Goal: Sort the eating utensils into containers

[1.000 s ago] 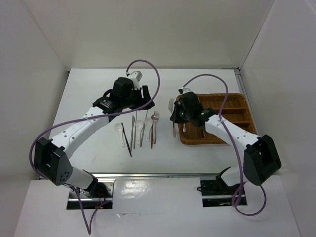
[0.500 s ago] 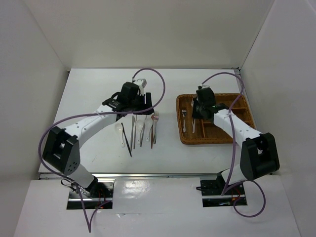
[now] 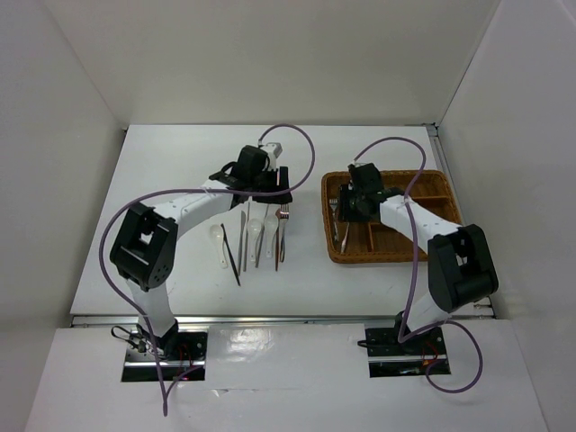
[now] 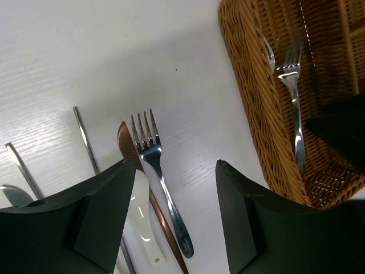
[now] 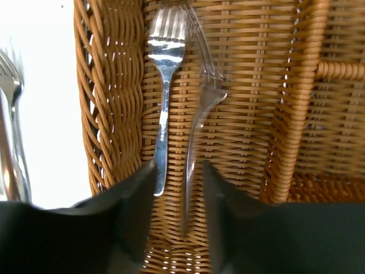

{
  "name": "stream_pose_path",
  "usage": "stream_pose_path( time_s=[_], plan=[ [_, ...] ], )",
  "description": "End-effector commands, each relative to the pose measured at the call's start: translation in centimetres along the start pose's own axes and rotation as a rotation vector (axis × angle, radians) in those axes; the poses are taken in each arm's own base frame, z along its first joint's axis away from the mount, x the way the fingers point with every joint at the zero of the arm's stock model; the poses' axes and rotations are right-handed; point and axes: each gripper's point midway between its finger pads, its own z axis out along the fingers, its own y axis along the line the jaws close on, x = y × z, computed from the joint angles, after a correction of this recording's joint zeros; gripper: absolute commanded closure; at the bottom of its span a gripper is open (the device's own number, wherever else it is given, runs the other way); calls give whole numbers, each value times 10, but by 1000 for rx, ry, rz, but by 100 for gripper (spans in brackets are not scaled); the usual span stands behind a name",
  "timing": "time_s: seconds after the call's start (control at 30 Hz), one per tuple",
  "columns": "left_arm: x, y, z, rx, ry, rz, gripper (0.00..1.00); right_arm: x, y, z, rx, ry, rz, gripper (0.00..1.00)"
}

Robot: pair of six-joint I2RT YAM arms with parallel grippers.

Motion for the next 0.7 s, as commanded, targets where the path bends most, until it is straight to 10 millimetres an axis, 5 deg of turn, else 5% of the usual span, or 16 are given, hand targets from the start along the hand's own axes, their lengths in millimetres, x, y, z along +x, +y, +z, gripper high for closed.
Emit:
stream_pose_path(
  time_s=[0.0, 0.13, 0.67],
  plan=[
    [-16, -2, 12, 43, -39, 42, 29, -30, 20, -4, -57, -85, -29, 50],
    [-11, 3, 26, 40, -34, 52, 29, -34, 25, -12, -83, -96, -30, 40],
    [10, 17, 58, 180, 46, 44, 36, -38, 30, -17, -104, -89, -31, 40]
  ],
)
